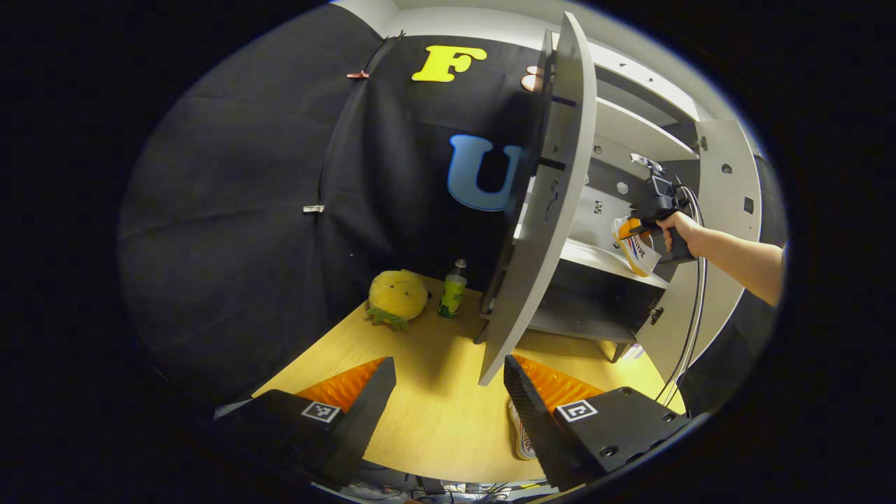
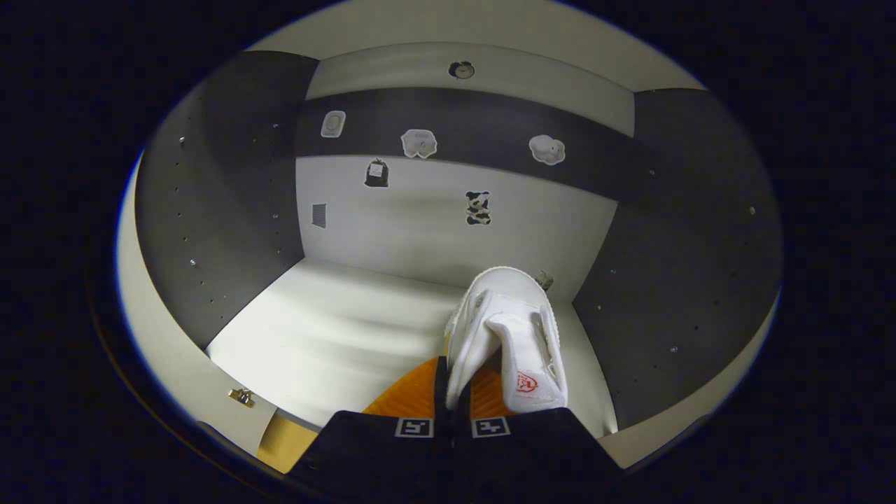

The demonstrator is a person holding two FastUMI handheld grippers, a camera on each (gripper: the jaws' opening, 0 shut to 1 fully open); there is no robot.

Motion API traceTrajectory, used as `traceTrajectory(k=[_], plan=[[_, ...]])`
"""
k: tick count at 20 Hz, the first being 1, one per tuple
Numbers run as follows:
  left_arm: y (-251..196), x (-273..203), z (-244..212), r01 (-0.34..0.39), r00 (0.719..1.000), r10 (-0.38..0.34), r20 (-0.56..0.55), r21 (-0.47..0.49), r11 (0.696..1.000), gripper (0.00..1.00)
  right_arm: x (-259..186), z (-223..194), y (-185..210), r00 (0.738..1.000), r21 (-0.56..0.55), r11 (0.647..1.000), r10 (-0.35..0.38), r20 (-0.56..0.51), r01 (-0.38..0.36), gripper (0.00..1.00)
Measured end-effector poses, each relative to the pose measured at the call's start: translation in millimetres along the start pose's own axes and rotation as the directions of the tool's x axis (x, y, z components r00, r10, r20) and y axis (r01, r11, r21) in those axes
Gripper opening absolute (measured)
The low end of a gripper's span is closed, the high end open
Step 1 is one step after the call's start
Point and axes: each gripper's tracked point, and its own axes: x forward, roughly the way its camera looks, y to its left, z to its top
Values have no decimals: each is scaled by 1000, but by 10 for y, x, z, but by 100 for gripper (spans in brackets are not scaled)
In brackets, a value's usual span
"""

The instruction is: Grab one shoe with the right hand and put it into the shoe cabinet, grab the other shoe with the left hand and put it into the shoe cabinet; then close the right door with the right hand and the left door with the left hand.

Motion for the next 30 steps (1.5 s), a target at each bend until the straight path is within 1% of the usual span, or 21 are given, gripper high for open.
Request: traceTrajectory(k=[3,5,7,10,12,13,14,15,16,19,20,21,22,23,24,27,30], plan=[[60,35,22,-28,1000,28,2,31,999,95,303,63,-49,999,-29,1000,3,-33,-4,5],[49,56,20,-38,999,38,2,33,999,95,467,57,-36,997,-16,1000,20,-72,-21,5],[0,69,33,-48,999,48,6,41,998,95,596,39,-60,995,-23,999,21,-94,-23,5],[-110,67,31,-43,999,43,0,20,999,95,723,0,-79,994,-47,999,14,-111,-20,5],[-179,69,16,-42,999,42,-1,21,999,95,779,-37,-62,991,-2,1000,25,-130,-26,5],[-206,64,31,-43,999,43,4,31,999,95,808,-43,-68,991,1,1000,23,-132,-23,5],[-215,64,39,-48,999,47,11,48,998,95,833,-60,-90,991,-13,1000,11,-134,-13,1],[-227,62,65,-52,999,50,19,69,996,95,835,-58,-103,992,-36,999,-2,-126,-3,8],[-242,58,87,-50,998,48,26,83,995,95,845,-40,-134,993,-62,998,-22,-115,15,14],[-283,29,116,-39,999,37,33,78,996,95,771,-49,-89,993,-98,995,-24,-115,13,36],[-299,24,95,-35,999,33,33,72,997,95,717,-27,-74,994,-117,993,-20,-104,7,41],[-311,17,82,-31,999,29,31,68,997,95,656,29,-36,996,-131,991,-13,-85,1,60],[-331,5,67,-24,999,22,30,66,998,95,591,83,12,998,-137,991,0,-71,-10,71],[-351,-7,59,-17,999,15,29,66,998,95,528,98,18,998,-142,990,-6,-64,-3,93],[-375,-12,46,-7,1000,6,28,68,998,95,447,163,33,999,-158,988,-10,-40,4,97],[-460,-42,68,28,999,-31,39,78,997,95,105,368,61,998,-221,975,-19,54,31,98],[-563,-59,82,67,996,-72,56,89,994,95,-323,402,182,994,-206,979,14,110,9,98]])
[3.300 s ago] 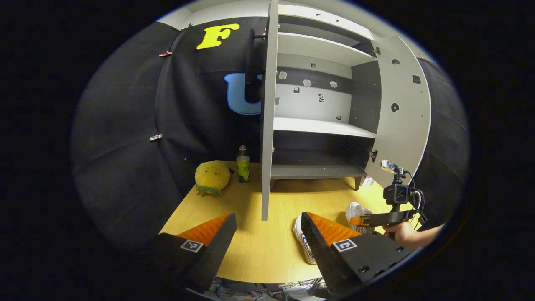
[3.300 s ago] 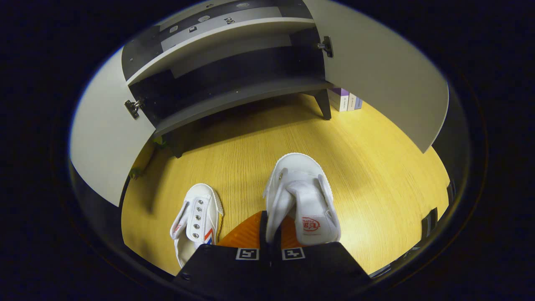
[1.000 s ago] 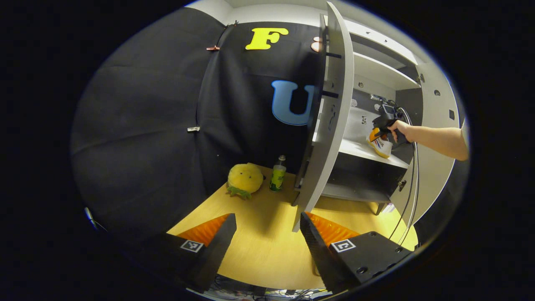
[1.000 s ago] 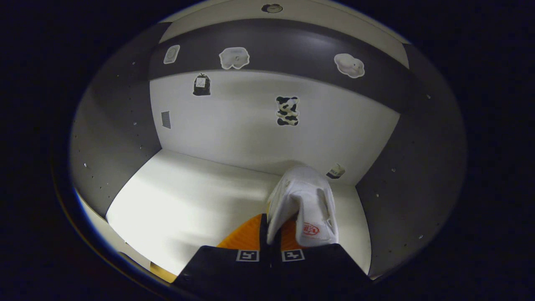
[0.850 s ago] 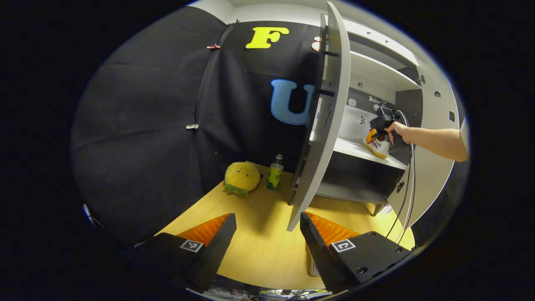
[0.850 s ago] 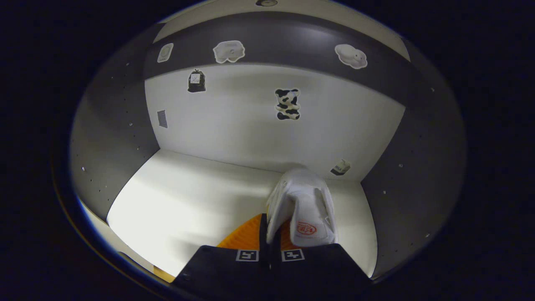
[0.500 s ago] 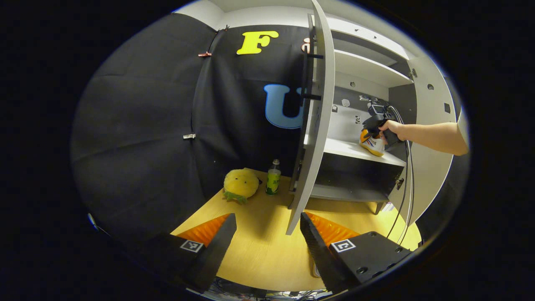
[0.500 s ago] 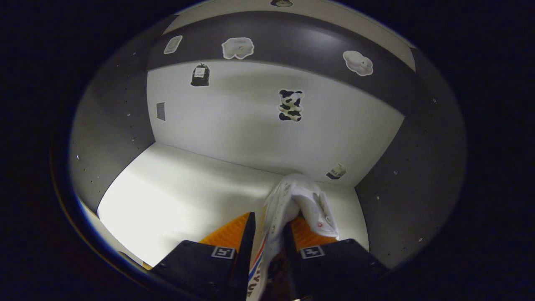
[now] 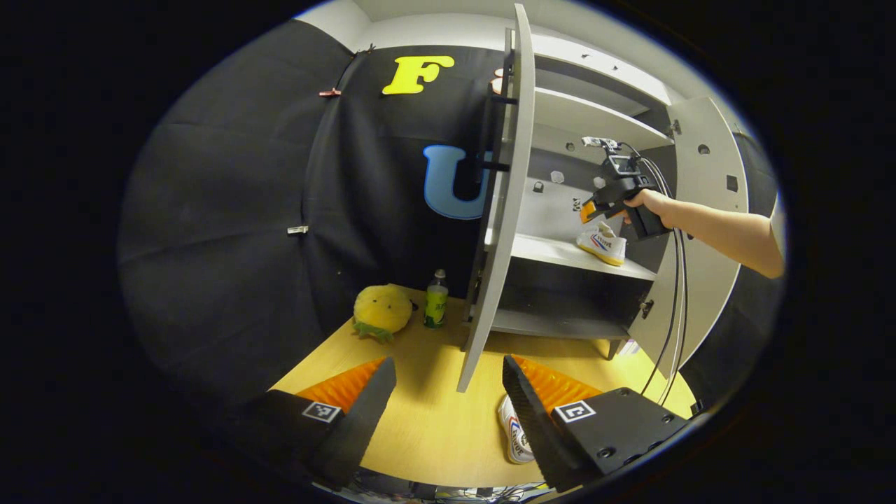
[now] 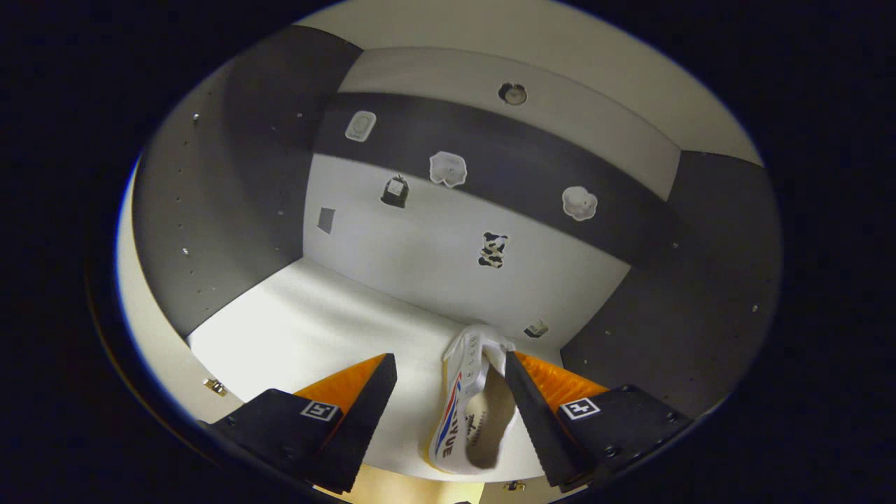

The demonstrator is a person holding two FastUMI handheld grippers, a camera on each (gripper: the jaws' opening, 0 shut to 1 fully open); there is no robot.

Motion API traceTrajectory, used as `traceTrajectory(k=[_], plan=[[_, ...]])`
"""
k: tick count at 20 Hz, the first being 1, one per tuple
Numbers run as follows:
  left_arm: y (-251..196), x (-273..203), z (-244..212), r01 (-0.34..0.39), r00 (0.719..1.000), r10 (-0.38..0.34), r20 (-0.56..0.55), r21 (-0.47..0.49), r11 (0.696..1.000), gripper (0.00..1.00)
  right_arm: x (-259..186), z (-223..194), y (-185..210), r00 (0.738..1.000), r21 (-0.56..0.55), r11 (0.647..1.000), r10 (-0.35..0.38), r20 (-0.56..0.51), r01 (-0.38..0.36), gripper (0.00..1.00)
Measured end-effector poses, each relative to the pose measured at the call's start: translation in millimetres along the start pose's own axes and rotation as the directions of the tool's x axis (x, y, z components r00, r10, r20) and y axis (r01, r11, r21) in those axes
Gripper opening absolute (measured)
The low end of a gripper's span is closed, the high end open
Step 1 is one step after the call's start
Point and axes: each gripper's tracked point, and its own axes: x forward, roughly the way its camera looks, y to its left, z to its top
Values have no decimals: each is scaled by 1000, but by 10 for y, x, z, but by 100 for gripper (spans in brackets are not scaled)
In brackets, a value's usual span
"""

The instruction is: Grab one shoe with the right hand and put it into the shoe cabinet, grab the other shoe with the left hand and put it into the shoe cabinet; then close the right door with the right hand and the left door with the left hand.

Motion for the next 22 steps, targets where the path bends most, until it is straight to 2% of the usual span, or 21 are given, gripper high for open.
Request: traceTrajectory(k=[3,5,9,12,15,19,22], plan=[[-101,-23,43,31,999,-32,22,32,999,95,-558,-33,156,997,40,999,26,71,-29,98],[-174,-49,87,52,997,-55,46,59,997,95,-901,-220,252,996,36,998,39,82,-42,98],[-275,-68,143,105,991,-111,72,91,990,95,-1557,-891,495,996,104,991,76,52,-81,98],[-268,-89,152,114,989,-124,86,118,987,95,-1947,-1472,590,997,139,988,69,17,-71,98],[-293,-68,33,130,988,-139,73,115,985,95,-2266,-1997,692,997,225,972,70,-21,-63,99],[-533,27,-291,184,982,-187,16,95,978,95,-2750,-2553,526,1000,307,952,7,-17,-1,98],[-789,106,-561,217,976,-215,-28,116,969,95,-3035,-2925,256,999,321,947,-20,-28,28,98]])
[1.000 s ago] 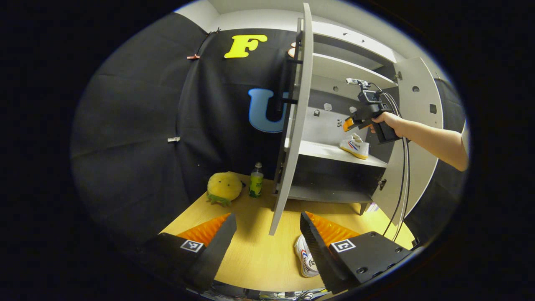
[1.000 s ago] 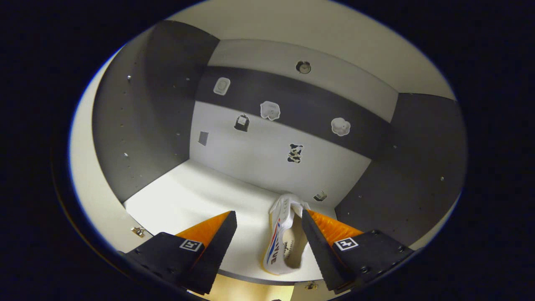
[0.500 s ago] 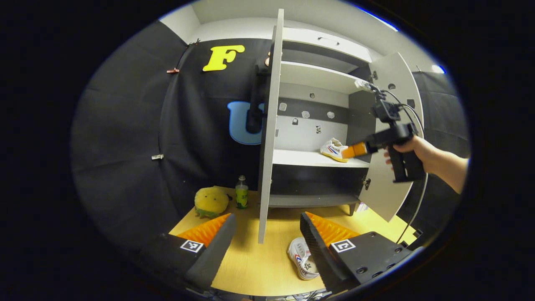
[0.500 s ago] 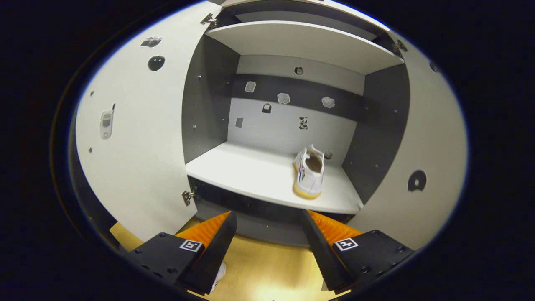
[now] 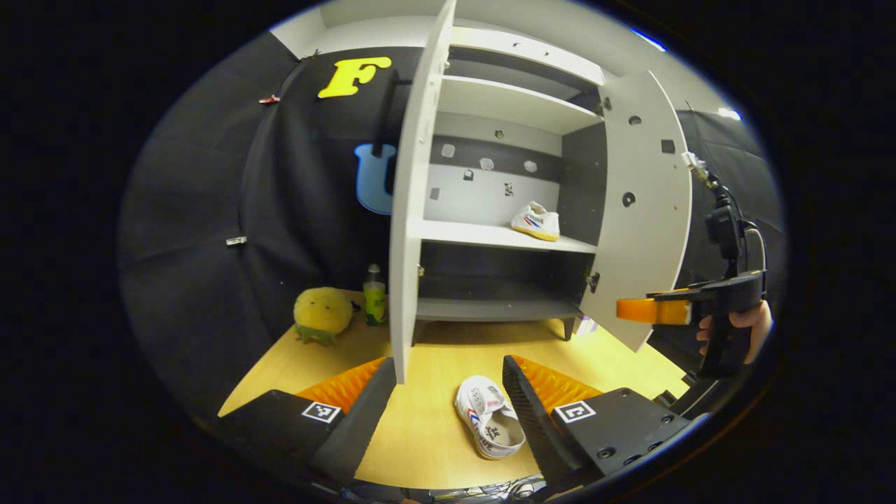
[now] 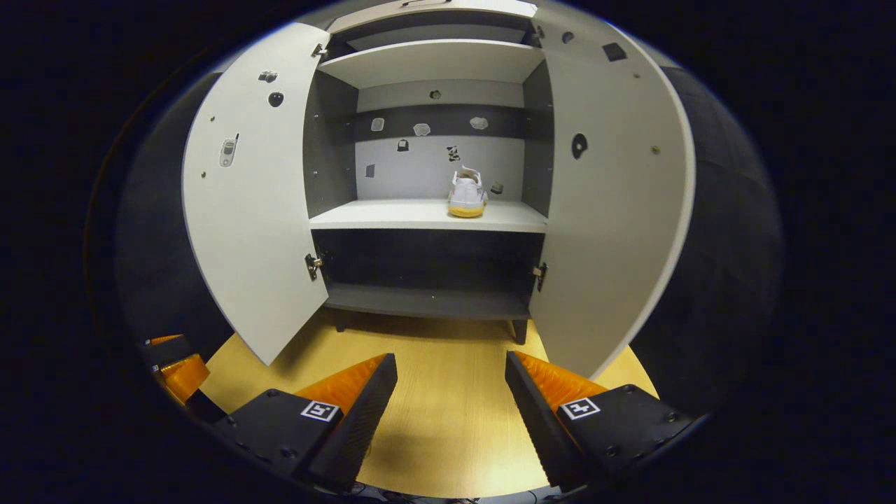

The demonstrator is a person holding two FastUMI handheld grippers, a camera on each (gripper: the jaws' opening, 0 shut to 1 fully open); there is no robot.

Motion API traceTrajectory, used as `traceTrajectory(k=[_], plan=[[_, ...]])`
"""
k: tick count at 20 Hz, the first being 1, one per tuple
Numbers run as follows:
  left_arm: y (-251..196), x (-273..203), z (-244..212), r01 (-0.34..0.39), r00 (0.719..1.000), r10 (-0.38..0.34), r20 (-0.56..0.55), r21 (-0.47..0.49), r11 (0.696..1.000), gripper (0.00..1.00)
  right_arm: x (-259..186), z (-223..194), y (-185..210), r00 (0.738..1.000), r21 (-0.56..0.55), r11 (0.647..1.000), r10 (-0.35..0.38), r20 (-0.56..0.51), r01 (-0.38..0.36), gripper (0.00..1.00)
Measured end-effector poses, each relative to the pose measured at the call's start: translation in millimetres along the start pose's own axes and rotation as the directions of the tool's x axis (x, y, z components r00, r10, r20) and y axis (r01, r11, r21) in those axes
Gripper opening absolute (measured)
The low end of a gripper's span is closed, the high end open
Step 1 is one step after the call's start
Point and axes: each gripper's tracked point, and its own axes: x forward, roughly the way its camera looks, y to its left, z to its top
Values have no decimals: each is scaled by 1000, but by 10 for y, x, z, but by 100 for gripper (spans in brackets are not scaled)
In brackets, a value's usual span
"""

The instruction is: Grab one shoe with the right hand and put it into the shoe cabinet, grab the other shoe with the left hand and put it into the shoe cabinet; then close the right door with the right hand and the left door with the left hand.

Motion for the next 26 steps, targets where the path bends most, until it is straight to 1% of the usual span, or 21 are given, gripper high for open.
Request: traceTrajectory(k=[2,5,8,11,13,15,18,20,23,25,26], plan=[[-136,97,-203,-11,999,12,-38,22,1000,95,-116,-137,-220,1000,-9,1000,-6,-4,6,98],[-275,284,-566,-38,993,44,-107,54,998,95,-199,-254,-417,1000,-43,999,-1,-13,1,98],[-352,473,-974,-34,983,48,-178,85,996,95,-253,-227,-419,999,-28,999,37,7,-37,98],[-419,702,-1315,-5,968,35,-248,122,992,95,-264,-225,-439,999,-47,998,40,25,-39,99],[-389,872,-1523,0,952,38,-303,122,992,95,-273,-220,-396,998,-43,998,56,25,-55,98],[-346,1062,-1695,-2,934,50,-353,133,991,94,-271,-242,-412,998,-62,996,58,19,-57,99],[-273,1310,-1873,8,913,54,-405,150,989,94,-265,-314,-510,999,-59,998,34,-8,-34,98],[-188,1471,-1910,0,909,70,-410,168,986,94,-276,-372,-567,1000,-57,998,17,-23,-19,98],[-92,1682,-1911,-18,907,79,-414,148,989,94,-303,-435,-698,999,-64,998,-27,-39,24,98],[-115,1774,-2004,4,899,48,-435,119,993,93,-329,-453,-749,998,-54,998,-47,-48,45,99],[-139,1795,-2034,16,897,34,-440,109,994,91,-333,-454,-776,997,-50,997,-57,-49,55,99]])
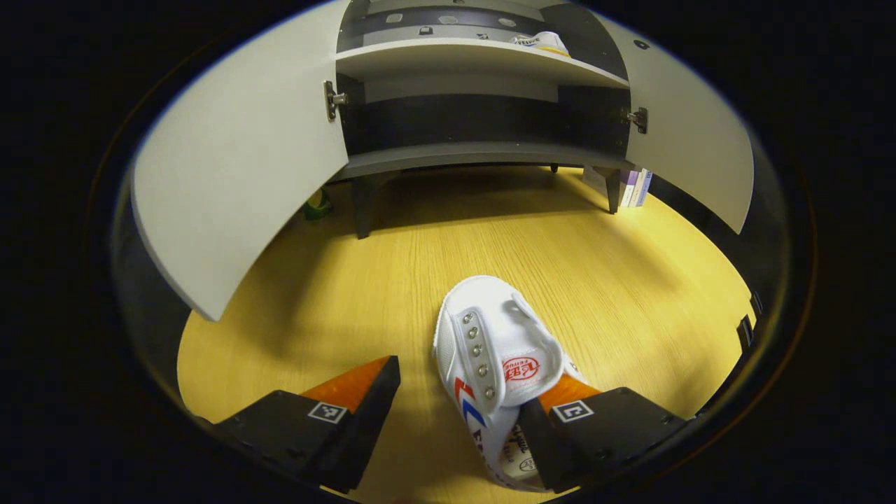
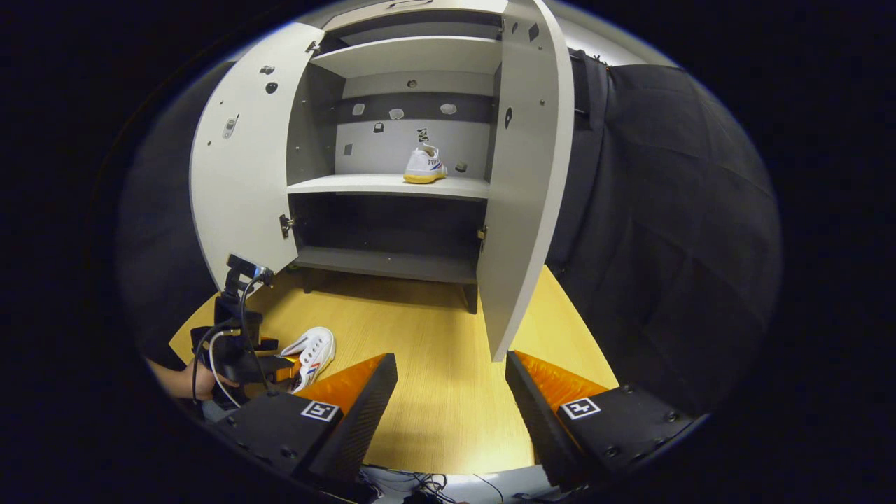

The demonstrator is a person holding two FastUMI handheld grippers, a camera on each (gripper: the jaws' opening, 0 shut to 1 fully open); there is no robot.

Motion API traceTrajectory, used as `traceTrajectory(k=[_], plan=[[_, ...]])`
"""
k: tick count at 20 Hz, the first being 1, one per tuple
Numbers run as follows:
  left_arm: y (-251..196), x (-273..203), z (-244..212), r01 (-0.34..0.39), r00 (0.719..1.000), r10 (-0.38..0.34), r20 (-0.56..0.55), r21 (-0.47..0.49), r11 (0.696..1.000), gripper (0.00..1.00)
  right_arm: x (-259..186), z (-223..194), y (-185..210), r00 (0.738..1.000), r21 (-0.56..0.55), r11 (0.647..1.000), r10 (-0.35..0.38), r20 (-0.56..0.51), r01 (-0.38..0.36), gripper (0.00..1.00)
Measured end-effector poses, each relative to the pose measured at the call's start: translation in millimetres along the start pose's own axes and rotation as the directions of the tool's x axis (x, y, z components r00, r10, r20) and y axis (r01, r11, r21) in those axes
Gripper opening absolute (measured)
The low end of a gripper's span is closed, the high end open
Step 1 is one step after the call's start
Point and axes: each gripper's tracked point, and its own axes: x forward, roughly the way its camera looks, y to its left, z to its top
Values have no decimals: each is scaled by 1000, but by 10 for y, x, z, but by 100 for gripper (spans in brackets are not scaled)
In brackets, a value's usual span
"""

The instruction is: Grab one shoe with the right hand and put it into the shoe cabinet, grab the other shoe with the left hand and put it into the shoe cabinet; then close the right door with the right hand and the left door with the left hand.

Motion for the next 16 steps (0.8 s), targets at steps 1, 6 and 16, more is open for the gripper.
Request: traceTrajectory(k=[1,6,16], plan=[[-38,21,-1,15,1000,-15,-2,-1,1000,83,-1,-4,-23,1000,2,1000,-11,-1,11,98],[-87,57,-5,31,1000,-31,0,7,1000,60,25,-20,-31,999,13,999,-36,-12,36,99],[126,1,-42,-56,998,57,-24,33,998,6,-79,206,204,998,-1,999,-48,29,48,99]])
